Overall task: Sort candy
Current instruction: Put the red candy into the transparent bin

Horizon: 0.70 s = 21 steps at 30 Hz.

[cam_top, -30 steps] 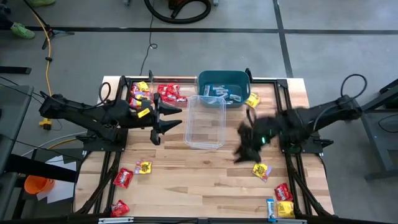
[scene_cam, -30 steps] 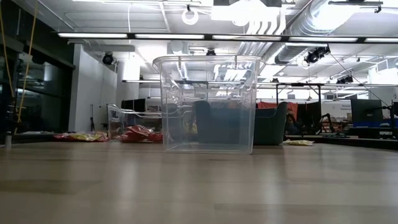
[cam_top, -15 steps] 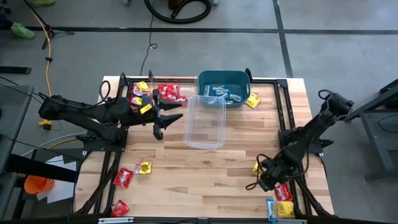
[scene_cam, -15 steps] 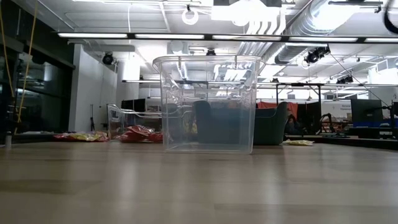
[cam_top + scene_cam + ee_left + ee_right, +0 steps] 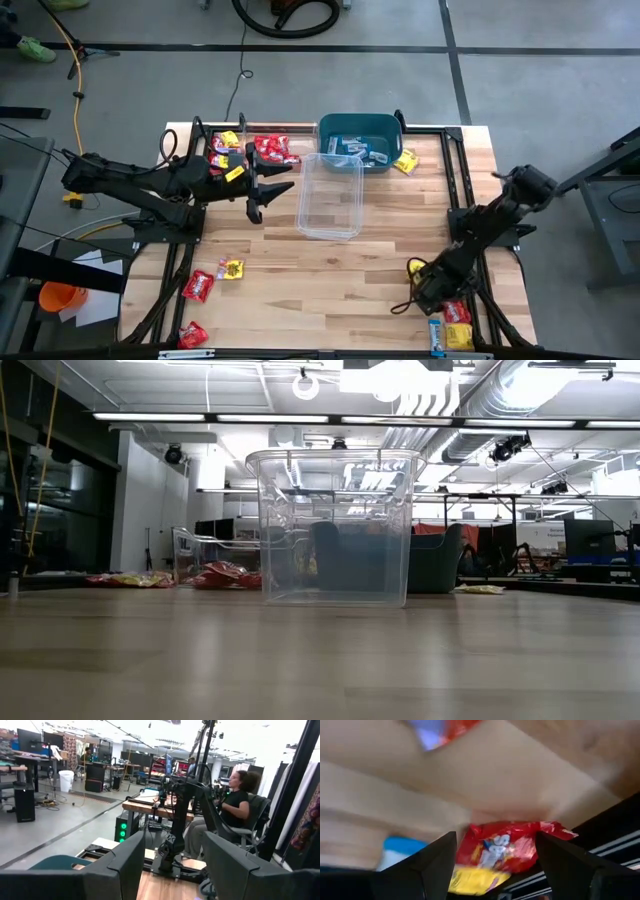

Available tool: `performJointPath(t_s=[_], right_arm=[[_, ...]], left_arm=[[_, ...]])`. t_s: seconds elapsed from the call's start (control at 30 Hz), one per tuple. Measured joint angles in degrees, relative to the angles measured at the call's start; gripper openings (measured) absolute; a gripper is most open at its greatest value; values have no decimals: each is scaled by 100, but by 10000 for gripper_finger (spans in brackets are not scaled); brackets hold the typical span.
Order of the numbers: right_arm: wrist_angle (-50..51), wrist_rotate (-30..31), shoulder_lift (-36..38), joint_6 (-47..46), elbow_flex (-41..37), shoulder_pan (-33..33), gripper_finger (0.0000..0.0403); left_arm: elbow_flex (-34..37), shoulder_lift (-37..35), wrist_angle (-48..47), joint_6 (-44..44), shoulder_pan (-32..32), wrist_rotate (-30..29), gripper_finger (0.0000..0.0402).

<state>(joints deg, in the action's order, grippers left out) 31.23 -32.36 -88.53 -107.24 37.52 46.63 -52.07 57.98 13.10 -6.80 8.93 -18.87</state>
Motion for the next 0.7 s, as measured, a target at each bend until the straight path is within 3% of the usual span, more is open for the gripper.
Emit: performJointPath(t_s=[0.23, 0.33, 0.43, 0.6, 0.7], right_arm=[[-1, -190, -482, 428, 31, -11, 266], [53, -106, -494, 573, 31, -9, 245], [183, 47, -420, 588, 77, -3, 190], [947, 578, -193, 874, 347, 2, 35], [1501, 922, 63, 1078, 708, -20, 21]], left_arm=[[0, 0, 0, -12, 0, 2, 186], [0, 0, 0, -12, 0, 2, 186], [0, 0, 0, -9, 0, 2, 186], [9, -80, -69, 264, 0, 9, 186], [7, -162, -56, 405, 0, 7, 186]])
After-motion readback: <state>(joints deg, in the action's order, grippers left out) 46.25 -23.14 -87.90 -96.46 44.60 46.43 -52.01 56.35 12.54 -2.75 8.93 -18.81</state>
